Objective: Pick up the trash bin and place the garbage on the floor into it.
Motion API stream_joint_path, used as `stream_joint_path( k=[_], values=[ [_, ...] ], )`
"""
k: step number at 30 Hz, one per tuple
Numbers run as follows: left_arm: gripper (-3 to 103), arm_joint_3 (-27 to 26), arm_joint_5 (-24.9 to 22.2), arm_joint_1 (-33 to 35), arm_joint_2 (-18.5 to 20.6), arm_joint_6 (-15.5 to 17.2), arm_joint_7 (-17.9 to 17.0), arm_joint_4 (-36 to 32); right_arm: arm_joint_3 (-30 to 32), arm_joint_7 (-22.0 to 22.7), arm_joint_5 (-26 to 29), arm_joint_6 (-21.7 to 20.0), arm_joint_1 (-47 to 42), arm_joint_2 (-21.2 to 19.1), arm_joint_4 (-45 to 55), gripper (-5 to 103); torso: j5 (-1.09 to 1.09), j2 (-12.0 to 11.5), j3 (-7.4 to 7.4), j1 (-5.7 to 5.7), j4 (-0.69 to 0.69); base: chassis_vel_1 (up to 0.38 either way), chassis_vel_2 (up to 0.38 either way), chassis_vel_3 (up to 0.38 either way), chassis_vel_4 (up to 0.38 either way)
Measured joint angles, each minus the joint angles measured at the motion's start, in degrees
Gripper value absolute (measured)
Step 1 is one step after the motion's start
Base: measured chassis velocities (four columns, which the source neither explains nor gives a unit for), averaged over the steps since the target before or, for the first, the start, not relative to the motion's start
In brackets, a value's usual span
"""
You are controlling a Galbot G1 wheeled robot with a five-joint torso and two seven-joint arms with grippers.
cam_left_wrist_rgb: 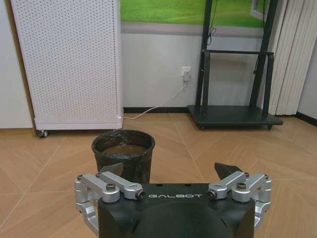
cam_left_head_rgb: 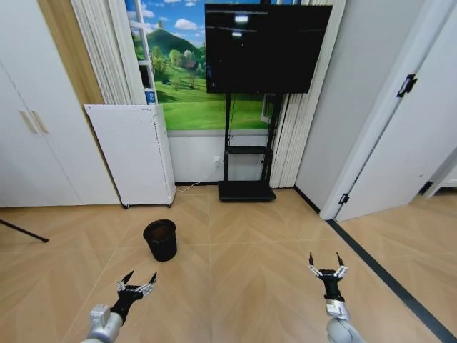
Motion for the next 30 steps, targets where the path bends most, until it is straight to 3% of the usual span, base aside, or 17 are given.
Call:
stream_joint_path(
  k=[11,24,30],
  values=[
    [100,0.45,0.02,-0.21,-0.11,-0.06,0.08,0.55,0.12,-0.37,1.08,-0.02,0.22,0.01,-0.81,100,0.0,-0.04,0.05,0.08,-0.02,-0.031,-0.026,0.029,0.019],
    [100,0.83,-0.18,-1.5,0.05,-0.14,-0.65,0.8,0.01,0.76,0.44,-0.02,0.11,0.57,0.31,100,0.03,-0.02,-0.01,-0.02,-0.01,0.216,-0.202,-0.206,0.205],
    [100,-0.34,-0.97,-2.43,1.03,-0.07,-0.85,0.0,-0.59,-3.01,4.17,-0.04,-1.94,-1.98,3.65,100,0.01,-0.02,0.01,0.0,-0.01,0.056,-0.038,-0.035,0.057]
  ],
)
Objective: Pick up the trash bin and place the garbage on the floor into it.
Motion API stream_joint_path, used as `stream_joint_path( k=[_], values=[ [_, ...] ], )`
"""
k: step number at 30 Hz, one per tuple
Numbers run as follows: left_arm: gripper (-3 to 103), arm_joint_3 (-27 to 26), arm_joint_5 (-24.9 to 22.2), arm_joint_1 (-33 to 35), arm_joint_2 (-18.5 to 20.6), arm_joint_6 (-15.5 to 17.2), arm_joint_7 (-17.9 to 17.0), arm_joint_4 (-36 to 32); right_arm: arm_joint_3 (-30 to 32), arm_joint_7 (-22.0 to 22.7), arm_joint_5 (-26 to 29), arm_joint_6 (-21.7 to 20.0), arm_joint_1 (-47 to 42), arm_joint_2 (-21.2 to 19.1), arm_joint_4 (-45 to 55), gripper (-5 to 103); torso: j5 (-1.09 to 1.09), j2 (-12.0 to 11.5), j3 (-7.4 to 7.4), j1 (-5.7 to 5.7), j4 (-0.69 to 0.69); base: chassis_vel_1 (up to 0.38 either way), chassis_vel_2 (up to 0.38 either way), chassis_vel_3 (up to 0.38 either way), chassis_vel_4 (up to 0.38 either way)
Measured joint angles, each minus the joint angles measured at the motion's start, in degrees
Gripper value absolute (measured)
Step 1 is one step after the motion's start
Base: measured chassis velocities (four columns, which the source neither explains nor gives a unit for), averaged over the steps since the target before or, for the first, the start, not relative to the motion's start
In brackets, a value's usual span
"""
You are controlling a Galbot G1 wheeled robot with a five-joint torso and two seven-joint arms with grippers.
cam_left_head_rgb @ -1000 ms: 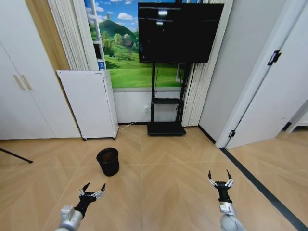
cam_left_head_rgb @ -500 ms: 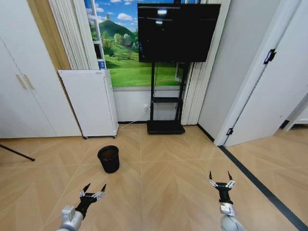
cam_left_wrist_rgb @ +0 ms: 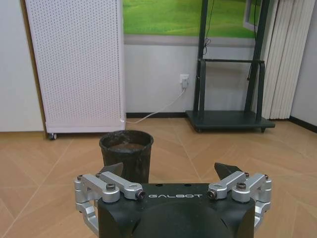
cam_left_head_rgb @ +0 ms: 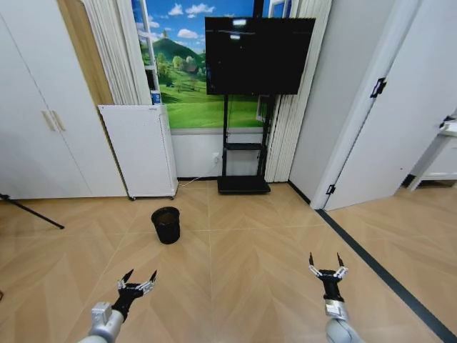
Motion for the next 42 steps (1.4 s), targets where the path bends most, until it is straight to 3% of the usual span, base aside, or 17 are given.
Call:
stream_joint_path(
  k=[8,10,11,13,14,15,16,18,21,24,25,27,31,36,42],
  values=[
    [100,-1.33,-2.27,-2.57,1.59,0.73,-0.85,-1.14,0.31,-5.68,14.34,-1.37,-1.67,-3.94,2.47,100,0.0,-0.01,0.02,0.05,0.0,-0.045,0.052,0.048,-0.048],
    [100,-1.64,-3.14,-3.64,2.04,0.99,-1.24,-1.43,0.74,-7.81,21.22,-3.41,-3.03,-6.17,5.7,100,0.0,-0.01,0.01,0.04,0.01,0.0,0.0,0.0,0.0],
    [100,-1.64,-3.14,-3.64,2.04,0.99,-1.24,-1.43,0.74,-7.81,21.22,-3.41,-3.03,-6.17,5.7,100,0.0,-0.01,0.01,0.04,0.01,0.0,0.0,0.0,0.0],
    [100,-1.6,-4.53,-6.3,3.06,1.27,-1.88,-1.6,0.88,-8.94,29.67,-5.83,-4.71,-9.67,9.71,100,0.0,-0.01,0.0,0.03,0.01,0.0,0.0,0.0,0.0],
    [100,-1.6,-4.53,-6.3,3.06,1.27,-1.88,-1.6,0.88,-8.94,29.67,-5.83,-4.71,-9.67,9.71,100,0.0,-0.01,0.0,0.03,0.01,0.0,0.0,0.0,0.0],
    [100,-0.93,-6.0,-8.85,4.1,1.72,-2.62,-1.95,1.07,-9.38,35.16,-7.96,-5.96,-11.96,12.93,100,-0.02,-0.01,0.0,0.02,-0.01,0.0,0.0,0.0,0.0],
    [100,-0.93,-6.0,-8.85,4.1,1.72,-2.62,-1.95,1.07,-9.38,35.16,-7.96,-5.96,-11.96,12.93,100,-0.02,-0.01,0.0,0.02,-0.01,0.0,0.0,0.0,0.0],
    [100,0.76,-9.12,-14.3,5.77,3.09,-4.42,-2.74,1.53,-8.98,40.2,-10.89,-6.69,-15.0,17.67,100,0.0,-0.01,0.01,0.02,-0.02,0.0,0.0,0.0,0.0],
    [100,1.43,-11.55,-17.87,6.78,4.4,-5.87,-3.24,1.54,-7.71,42.07,-13.2,-6.03,-16.89,20.81,100,0.0,-0.02,0.01,0.03,-0.03,0.0,0.0,0.0,0.0],
    [100,1.34,-16.26,-21.56,8.91,7.79,-8.31,-4.81,-0.07,-6.07,45.21,-17.99,-1.83,-20.87,25.89,100,0.01,-0.01,0.01,0.04,-0.01,0.0,0.0,0.0,0.0],
    [100,1.34,-16.26,-21.56,8.91,7.79,-8.31,-4.81,-0.07,-6.07,45.21,-17.99,-1.83,-20.87,25.89,100,0.01,-0.01,0.01,0.04,-0.01,0.0,0.0,0.0,0.0],
    [100,1.19,-18.76,-23.66,10.49,9.17,-8.58,-5.73,-1.05,-7.17,49.71,-21.1,0.64,-25.24,30.5,100,-0.03,-0.01,0.01,0.03,0.03,0.0,0.0,0.0,0.0],
    [100,1.39,-20.48,-26.0,11.04,9.54,-7.96,-6.73,-1.81,-8.21,55.6,-24.7,1.66,-29.39,35.39,100,-0.02,-0.01,0.01,0.03,0.01,0.0,0.0,0.0,0.0],
    [100,1.39,-25.32,-28.69,11.23,10.49,-8.07,-7.7,-3.92,-7.23,60.83,-28.84,3.22,-32.52,40.72,100,0.01,-0.02,0.01,0.03,-0.02,0.0,0.0,0.0,0.0],
    [100,0.49,-26.52,-28.74,12.03,11.16,-8.14,-8.14,-6.39,-4.55,62.96,-31.06,5.36,-33.97,44.94,100,-0.01,-0.01,0.0,0.03,0.01,0.0,0.0,0.0,0.0]
  ],
)
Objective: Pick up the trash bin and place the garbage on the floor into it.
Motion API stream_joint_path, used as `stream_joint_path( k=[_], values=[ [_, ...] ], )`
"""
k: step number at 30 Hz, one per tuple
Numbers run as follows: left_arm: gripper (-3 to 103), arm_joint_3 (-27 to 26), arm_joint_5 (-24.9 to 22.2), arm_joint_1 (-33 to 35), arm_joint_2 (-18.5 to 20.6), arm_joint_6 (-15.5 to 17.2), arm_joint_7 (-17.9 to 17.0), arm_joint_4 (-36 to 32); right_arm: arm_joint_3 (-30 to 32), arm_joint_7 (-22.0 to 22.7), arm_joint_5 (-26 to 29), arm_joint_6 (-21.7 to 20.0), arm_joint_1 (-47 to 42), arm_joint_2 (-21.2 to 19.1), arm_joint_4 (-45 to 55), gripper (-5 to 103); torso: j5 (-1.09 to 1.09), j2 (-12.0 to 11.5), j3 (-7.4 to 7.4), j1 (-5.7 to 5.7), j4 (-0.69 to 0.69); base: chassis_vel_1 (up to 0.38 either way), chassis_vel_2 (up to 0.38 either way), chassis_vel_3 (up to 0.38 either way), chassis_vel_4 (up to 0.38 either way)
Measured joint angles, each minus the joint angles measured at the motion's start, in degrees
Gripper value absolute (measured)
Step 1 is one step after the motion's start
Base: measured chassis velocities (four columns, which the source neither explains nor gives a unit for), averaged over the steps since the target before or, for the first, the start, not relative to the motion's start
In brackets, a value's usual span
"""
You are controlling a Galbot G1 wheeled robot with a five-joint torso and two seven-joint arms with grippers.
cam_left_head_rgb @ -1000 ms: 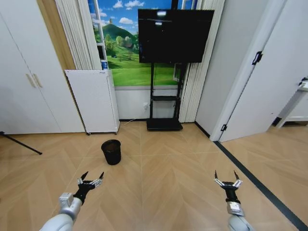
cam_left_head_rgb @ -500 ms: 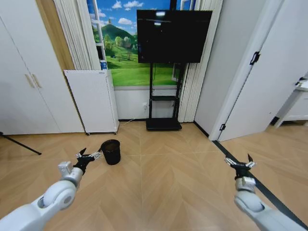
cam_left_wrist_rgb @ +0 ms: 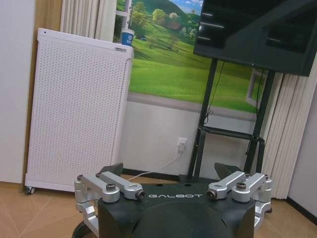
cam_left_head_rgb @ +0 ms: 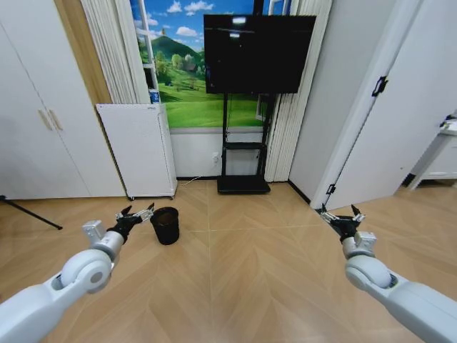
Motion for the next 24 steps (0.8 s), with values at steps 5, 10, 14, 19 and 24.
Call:
stream_joint_path(
  k=[5,10,14,19,24],
  values=[
    [100,0.04,1.02,0.84,0.11,1.53,-0.34,-0.69,-0.1,1.0,0.06,-0.8,-1.62,-0.05,2.03,100,0.0,0.0,0.0,0.0,0.0,0.0,0.0,0.0,0.0],
    [100,0.66,3.11,1.81,-0.19,2.79,-0.38,-0.76,0.57,0.59,-1.5,-0.55,-4.99,0.05,2.29,100,0.0,0.0,0.0,0.0,-0.01,0.0,0.0,0.0,0.0],
    [100,0.82,5.02,2.79,-0.77,2.94,0.07,-0.57,0.47,-1.15,-6.5,0.72,-8.31,-0.13,0.31,100,0.0,0.0,0.0,0.0,-0.01,0.0,0.0,0.0,0.0],
    [100,1.03,10.17,3.77,-0.6,0.72,5.07,1.25,0.11,-4.56,-12.09,4.28,-10.64,-0.69,-3.66,100,0.02,0.0,0.0,-0.01,-0.02,0.0,0.0,0.0,0.0],
    [100,0.81,11.84,5.08,-0.34,-1.49,11.05,1.48,-0.03,-10.36,-13.54,10.09,-12.08,-2.56,-4.8,100,0.0,0.0,0.0,-0.01,-0.01,0.0,0.0,0.0,0.0]
  ],
)
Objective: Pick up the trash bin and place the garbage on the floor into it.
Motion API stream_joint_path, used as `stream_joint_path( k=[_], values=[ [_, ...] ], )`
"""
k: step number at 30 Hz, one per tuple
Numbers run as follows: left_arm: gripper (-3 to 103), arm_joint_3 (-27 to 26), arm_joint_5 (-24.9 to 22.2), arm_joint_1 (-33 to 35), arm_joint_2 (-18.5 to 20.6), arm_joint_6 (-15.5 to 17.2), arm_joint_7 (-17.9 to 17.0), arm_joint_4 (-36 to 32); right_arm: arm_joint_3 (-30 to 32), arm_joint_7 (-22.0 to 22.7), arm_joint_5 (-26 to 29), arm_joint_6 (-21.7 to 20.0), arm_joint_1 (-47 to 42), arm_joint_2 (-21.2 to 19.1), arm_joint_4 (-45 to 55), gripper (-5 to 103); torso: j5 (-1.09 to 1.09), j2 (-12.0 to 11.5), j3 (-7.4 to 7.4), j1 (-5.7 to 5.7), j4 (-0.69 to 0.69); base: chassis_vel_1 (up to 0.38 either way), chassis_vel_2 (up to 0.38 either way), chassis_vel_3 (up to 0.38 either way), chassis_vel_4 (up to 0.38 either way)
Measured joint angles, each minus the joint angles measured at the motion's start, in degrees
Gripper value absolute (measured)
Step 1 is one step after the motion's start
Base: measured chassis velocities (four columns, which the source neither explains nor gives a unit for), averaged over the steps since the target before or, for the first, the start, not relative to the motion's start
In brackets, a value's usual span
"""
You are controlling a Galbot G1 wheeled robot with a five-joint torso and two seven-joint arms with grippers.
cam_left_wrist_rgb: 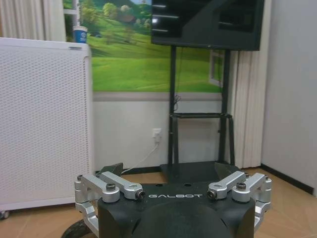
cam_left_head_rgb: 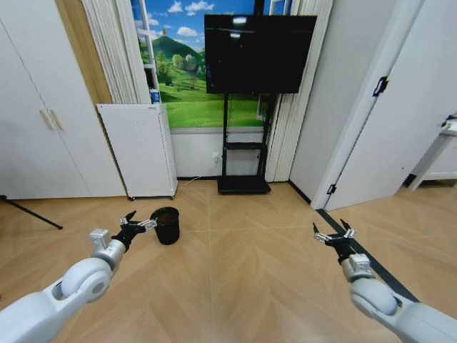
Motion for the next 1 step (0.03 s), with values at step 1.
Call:
stream_joint_path(
  k=[1],
  values=[
    [100,-0.02,0.33,0.18,0.06,-0.68,1.3,-0.09,-0.37,-2.14,0.06,1.82,-0.43,-1.09,0.28,100,0.0,0.0,0.0,0.0,0.0,0.0,0.0,0.0,0.0]
  ],
)
